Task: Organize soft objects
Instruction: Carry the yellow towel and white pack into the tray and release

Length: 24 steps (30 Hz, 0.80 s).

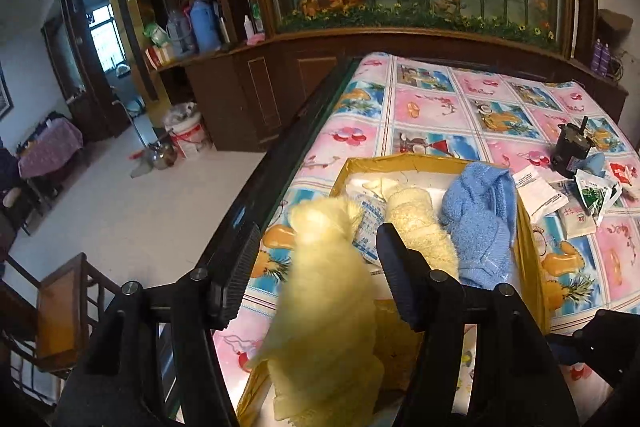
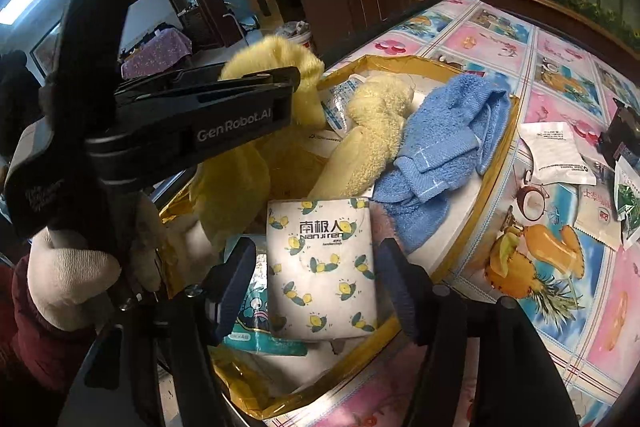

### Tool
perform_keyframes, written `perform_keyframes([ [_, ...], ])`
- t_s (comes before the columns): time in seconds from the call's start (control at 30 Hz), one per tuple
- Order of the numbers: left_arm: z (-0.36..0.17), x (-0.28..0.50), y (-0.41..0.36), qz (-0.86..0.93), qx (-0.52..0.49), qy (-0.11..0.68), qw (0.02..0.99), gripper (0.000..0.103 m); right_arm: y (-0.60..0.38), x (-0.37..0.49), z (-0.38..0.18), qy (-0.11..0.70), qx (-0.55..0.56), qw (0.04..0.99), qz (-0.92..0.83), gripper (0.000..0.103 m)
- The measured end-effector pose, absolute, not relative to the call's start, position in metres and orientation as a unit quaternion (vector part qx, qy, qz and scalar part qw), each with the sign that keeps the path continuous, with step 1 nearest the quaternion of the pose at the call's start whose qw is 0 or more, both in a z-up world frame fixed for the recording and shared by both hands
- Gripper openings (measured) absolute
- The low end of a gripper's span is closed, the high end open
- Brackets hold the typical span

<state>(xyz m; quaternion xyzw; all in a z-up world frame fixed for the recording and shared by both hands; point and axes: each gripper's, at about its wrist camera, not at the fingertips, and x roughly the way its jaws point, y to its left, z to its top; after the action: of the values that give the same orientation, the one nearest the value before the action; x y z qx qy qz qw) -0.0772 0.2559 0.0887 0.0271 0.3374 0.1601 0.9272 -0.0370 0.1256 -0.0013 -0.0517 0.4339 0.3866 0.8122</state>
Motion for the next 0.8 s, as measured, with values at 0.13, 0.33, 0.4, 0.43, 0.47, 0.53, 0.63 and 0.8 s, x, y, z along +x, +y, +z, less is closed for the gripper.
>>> perform_keyframes([
  [0.13, 0.104, -0.089, 0.241, 0.185, 0.052, 0.312, 0.930, 0.062, 0.117, -0.036, 0.005, 0.423, -0.031, 0.818, 0.388, 0.064],
  [0.33, 0.120, -0.107, 0.218, 0.196, 0.071, 0.290, 0.934, 0.062, 0.093, -0.042, 0.012, 0.409, -0.009, 0.828, 0.382, 0.064],
  [0.4, 0.124, -0.112, 0.208, 0.196, 0.075, 0.286, 0.935, 0.062, 0.084, -0.042, 0.013, 0.409, -0.002, 0.831, 0.377, 0.064],
  [0.43, 0.126, -0.114, 0.204, 0.197, 0.078, 0.284, 0.935, 0.062, 0.078, -0.042, 0.013, 0.409, 0.002, 0.832, 0.374, 0.064],
  [0.47, 0.128, -0.116, 0.199, 0.196, 0.082, 0.283, 0.935, 0.062, 0.072, -0.043, 0.013, 0.409, 0.006, 0.834, 0.370, 0.064],
  [0.53, 0.130, -0.119, 0.190, 0.192, 0.086, 0.280, 0.937, 0.062, 0.060, -0.043, 0.014, 0.409, 0.015, 0.838, 0.361, 0.064],
  [0.63, 0.133, -0.123, 0.176, 0.189, 0.096, 0.278, 0.937, 0.063, 0.041, -0.042, 0.014, 0.408, 0.030, 0.843, 0.350, 0.064],
  [0.8, 0.134, -0.124, 0.154, 0.177, 0.112, 0.277, 0.938, 0.063, 0.011, -0.042, 0.014, 0.405, 0.049, 0.849, 0.335, 0.065],
])
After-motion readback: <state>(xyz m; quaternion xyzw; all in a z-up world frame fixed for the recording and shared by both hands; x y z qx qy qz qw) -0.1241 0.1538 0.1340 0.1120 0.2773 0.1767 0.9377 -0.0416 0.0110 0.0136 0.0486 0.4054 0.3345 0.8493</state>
